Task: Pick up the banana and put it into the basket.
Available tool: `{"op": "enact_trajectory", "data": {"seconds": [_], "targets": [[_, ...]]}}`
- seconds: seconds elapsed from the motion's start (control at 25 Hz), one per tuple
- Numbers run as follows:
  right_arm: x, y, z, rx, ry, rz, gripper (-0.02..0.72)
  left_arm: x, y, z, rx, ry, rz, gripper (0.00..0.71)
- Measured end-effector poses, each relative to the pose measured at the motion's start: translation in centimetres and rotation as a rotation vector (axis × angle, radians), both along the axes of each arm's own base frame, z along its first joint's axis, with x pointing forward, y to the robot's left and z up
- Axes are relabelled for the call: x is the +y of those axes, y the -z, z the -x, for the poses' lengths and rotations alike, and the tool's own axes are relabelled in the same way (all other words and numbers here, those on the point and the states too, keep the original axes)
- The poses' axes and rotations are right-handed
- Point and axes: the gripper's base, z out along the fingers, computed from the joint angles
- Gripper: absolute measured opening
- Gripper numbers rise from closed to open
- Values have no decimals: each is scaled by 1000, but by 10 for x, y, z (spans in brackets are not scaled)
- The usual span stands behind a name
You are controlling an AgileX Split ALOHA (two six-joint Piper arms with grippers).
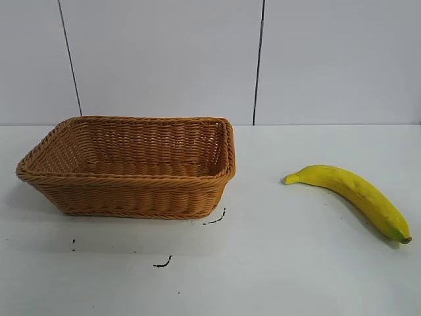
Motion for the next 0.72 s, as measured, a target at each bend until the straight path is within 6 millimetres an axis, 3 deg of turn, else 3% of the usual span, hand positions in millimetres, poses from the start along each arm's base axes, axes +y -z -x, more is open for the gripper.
{"op": "enact_trajectory", "data": {"seconds": [0.44, 0.6, 0.72], "targets": [[0, -2, -4, 29, 0, -1, 696, 0, 0, 0, 0, 0, 0, 695], [-1, -23, -24, 116, 0, -3, 696, 0, 0, 0, 0, 0, 0, 695], [-1, -42, -52, 211, 0, -5, 696, 0, 0, 0, 0, 0, 0, 695]]}}
